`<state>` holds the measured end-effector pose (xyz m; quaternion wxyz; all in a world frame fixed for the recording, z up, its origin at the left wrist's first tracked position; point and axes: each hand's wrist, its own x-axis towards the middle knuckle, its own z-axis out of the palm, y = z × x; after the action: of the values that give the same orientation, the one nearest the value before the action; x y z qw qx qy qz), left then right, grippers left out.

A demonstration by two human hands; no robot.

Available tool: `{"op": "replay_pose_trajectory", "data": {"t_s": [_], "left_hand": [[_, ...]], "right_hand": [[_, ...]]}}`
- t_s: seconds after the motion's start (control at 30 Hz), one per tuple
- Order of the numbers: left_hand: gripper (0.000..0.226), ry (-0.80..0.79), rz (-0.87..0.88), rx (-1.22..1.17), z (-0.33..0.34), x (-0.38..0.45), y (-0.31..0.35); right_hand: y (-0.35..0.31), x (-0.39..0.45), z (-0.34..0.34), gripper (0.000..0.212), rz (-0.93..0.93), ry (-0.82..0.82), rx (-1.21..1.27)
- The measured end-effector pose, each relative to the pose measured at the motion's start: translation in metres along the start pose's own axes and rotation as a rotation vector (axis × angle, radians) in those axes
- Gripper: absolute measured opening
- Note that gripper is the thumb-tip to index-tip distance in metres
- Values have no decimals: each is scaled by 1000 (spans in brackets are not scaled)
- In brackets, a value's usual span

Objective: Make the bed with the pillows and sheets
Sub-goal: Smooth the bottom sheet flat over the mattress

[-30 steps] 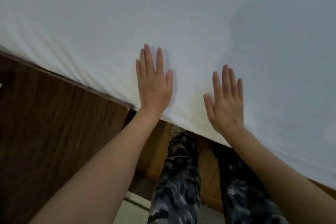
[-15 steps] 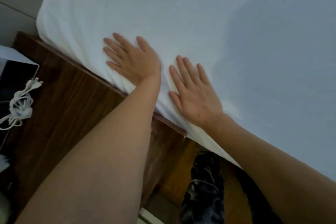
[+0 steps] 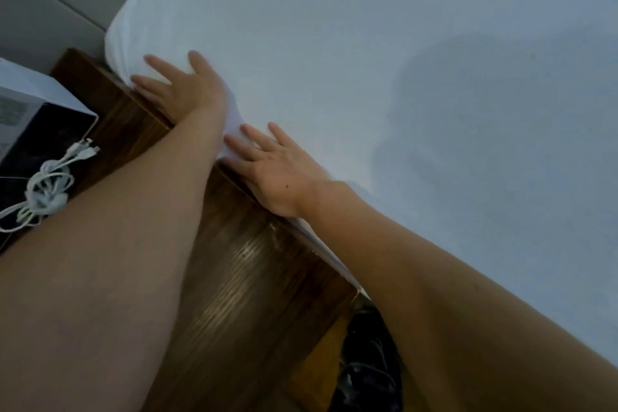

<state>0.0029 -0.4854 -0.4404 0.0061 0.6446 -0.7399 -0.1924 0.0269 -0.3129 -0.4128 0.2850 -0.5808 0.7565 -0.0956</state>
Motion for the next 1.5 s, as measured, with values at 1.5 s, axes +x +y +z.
{"op": "replay_pose_trajectory", "data": {"t_s": [1.5], "left_hand": [[35,-1211,1369,415,-298,-824,-149]], "right_hand": [[-419,-874,77,59,1786,1325,1222]]}}
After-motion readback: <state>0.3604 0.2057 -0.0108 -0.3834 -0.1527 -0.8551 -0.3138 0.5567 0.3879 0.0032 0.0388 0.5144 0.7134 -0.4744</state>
